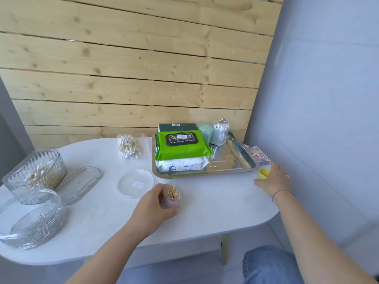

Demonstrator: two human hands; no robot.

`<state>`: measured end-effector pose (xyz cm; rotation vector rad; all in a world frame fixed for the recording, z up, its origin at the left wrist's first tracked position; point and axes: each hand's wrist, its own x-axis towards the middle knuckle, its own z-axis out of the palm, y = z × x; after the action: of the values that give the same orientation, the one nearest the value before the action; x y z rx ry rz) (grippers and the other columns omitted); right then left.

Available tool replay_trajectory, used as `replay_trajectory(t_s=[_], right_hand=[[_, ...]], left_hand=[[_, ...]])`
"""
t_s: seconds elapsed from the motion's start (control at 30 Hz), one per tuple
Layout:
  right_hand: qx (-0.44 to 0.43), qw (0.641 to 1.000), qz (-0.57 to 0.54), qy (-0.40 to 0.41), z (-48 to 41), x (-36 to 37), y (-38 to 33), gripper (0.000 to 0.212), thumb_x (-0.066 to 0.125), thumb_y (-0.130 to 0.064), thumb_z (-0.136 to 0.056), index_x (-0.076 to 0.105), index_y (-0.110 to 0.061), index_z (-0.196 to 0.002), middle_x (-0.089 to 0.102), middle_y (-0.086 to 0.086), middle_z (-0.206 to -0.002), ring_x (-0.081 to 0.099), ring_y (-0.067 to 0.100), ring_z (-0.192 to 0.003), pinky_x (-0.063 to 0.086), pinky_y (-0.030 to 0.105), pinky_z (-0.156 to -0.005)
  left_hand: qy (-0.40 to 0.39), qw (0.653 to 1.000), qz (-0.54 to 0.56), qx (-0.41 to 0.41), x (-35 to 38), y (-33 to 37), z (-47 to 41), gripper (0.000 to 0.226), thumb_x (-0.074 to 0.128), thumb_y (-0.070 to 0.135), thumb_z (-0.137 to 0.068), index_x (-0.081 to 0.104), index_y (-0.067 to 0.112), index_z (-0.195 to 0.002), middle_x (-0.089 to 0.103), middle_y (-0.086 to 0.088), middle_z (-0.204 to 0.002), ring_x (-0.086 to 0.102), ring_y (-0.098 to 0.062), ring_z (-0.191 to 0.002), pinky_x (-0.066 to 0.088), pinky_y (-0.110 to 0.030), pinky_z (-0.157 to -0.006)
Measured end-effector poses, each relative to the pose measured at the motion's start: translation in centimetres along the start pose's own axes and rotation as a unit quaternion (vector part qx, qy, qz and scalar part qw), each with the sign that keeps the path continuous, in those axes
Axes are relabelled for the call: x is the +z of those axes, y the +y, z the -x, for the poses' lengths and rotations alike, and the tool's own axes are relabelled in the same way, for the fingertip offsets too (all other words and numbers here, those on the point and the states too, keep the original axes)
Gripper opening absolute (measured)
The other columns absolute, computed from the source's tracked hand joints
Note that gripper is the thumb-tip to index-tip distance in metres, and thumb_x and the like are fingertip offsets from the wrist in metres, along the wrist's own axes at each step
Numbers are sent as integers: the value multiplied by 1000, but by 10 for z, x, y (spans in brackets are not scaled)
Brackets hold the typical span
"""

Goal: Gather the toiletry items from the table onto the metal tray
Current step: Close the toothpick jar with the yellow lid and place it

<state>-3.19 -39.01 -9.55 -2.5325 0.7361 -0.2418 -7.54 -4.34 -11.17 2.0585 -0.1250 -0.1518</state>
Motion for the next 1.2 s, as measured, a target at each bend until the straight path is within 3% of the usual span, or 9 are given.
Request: replay_trajectory(t_s=[0.3,0.5,0.63,0.7,0.8,0.97,1.03,1.1,1.2], right_hand=[[28,999,-29,11,-3,5,8,77,72,-26,-74,35,-16,-141,43,6,-146,39,34,-132,35,43,-106],[54,997,-13,45,-4,8,10,60,66,-26,-81,43,-20,-136,51,5,-140,43,32,-129,33,40,-105],[58,985,-123,109,9,-18,1,48,68,-19,-78,48,-10,-120,61,12,-119,58,33,-104,44,35,-82],[11,970,-203,131,24,-37,-15,41,71,-16,-75,50,-11,-111,62,9,-106,57,29,-91,39,30,-70],[-117,958,-260,28,57,-52,-46,37,77,-16,-70,57,-21,-100,62,-5,-91,59,16,-78,44,27,-65],[-242,936,-148,-210,104,-34,-91,54,79,-16,-68,54,-23,-116,62,-4,-99,54,4,-72,41,14,-67],[-260,932,-138,-210,113,-25,-102,59,79,-23,-68,49,-26,-119,62,-7,-102,56,4,-83,43,15,-75],[-268,930,-167,-188,119,-18,-112,55,79,-29,-66,49,-27,-112,66,-7,-101,62,10,-94,47,27,-88],[-277,929,-189,-154,123,-10,-122,44,77,-30,-66,53,-30,-103,68,-5,-100,68,12,-89,53,39,-87]], left_hand=[[25,999,42,16,21,25,-12,45,78,12,-70,55,28,-105,67,3,-100,65,-22,-94,52,-36,-86],[7,999,47,24,40,36,-13,55,76,23,-63,58,22,-115,68,-1,-106,65,-21,-95,51,-31,-84],[15,998,54,39,42,38,-14,44,77,13,-71,61,20,-111,70,1,-104,63,-17,-97,47,-21,-78],[20,997,61,44,41,40,-15,42,76,14,-72,61,21,-110,70,4,-104,62,-14,-99,46,-19,-79],[29,995,79,51,38,43,-14,37,76,17,-74,61,22,-107,70,7,-102,63,-10,-98,49,-18,-77],[67,991,93,67,32,45,-11,33,76,19,-74,61,22,-103,70,8,-96,63,-9,-94,53,-22,-73],[71,991,80,74,31,44,-11,41,77,21,-73,59,25,-109,69,9,-98,63,-10,-93,54,-24,-75],[77,991,73,79,29,41,-10,50,78,23,-72,57,28,-117,68,10,-100,63,-8,-92,51,-15,-74],[86,991,55,88,27,41,-9,51,77,24,-73,56,29,-119,67,10,-101,62,-3,-89,45,-3,-67]])
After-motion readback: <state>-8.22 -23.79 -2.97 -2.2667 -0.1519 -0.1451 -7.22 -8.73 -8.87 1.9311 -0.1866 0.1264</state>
